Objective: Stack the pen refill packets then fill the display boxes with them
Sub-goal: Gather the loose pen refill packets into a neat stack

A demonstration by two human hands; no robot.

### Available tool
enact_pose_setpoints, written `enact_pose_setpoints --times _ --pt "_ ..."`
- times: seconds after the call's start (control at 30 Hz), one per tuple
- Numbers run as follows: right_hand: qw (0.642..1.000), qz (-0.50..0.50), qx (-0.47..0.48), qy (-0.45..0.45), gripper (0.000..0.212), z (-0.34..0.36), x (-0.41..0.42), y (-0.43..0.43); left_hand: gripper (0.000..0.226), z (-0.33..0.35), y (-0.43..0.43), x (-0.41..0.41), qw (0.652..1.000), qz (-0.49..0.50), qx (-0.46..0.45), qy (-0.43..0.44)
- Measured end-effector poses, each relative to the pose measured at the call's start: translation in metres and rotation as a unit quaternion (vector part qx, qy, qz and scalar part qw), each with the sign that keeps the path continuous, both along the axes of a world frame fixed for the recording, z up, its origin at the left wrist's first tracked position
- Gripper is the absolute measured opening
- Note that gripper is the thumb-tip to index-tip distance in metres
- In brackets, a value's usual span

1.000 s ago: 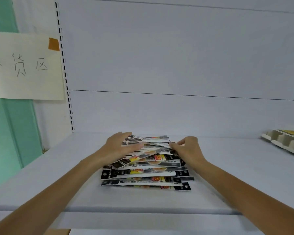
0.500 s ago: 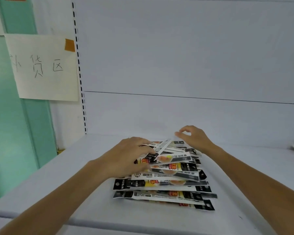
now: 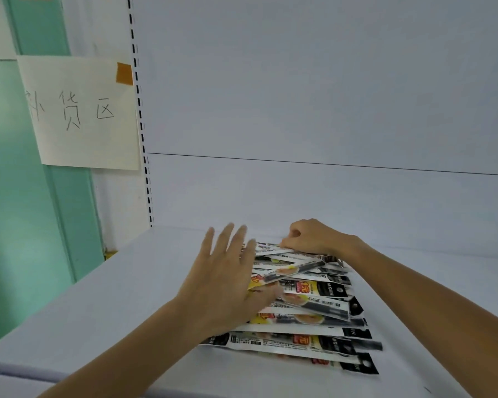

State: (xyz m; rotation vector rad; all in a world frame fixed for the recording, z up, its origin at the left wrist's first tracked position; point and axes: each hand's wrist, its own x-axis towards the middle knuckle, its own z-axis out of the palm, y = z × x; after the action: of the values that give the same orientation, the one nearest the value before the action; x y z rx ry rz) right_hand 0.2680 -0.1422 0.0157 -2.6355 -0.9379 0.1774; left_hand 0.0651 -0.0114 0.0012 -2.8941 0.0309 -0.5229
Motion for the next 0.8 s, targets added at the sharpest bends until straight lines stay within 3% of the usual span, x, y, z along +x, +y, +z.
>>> enact_pose_setpoints --times 0.1,0.17,0.33,0.5,0.6,0.67,0.8 --pt "0.999 -0.012 -0.011 0.045 0.045 -0.004 0.003 -0.001 0.095 0.006 -0.011 -0.013 0.981 -0.126 -0.115 0.093" --pt "0.998 0.000 -0.027 0.053 0.044 -0.006 0.003 -0.001 0.091 0.004 -0.018 -0.019 0.974 -0.160 -0.111 0.118" --pt "0.993 0.069 -0.002 0.101 0.032 0.004 -0.008 -0.001 0.060 -0.013 -0.015 -0.003 0.981 -0.188 -0.002 0.044" --pt "0.995 0.077 -0.010 0.059 0.027 0.012 -0.021 -0.003 0.047 -0.019 -0.015 0.006 0.979 -0.186 0.048 -0.063" --pt "0.997 0.055 -0.007 0.044 0.044 0.006 -0.032 -0.002 0.049 -0.020 -0.022 0.005 0.973 -0.166 0.104 -0.123" --pt "0.997 0.064 -0.036 0.023 0.041 0.000 -0.035 0.002 0.054 -0.018 -0.025 0.006 0.969 -0.168 0.121 -0.138" --pt "0.996 0.060 -0.042 0.054 0.039 0.009 -0.038 0.003 0.091 -0.016 -0.023 0.010 0.988 -0.112 0.092 -0.051"
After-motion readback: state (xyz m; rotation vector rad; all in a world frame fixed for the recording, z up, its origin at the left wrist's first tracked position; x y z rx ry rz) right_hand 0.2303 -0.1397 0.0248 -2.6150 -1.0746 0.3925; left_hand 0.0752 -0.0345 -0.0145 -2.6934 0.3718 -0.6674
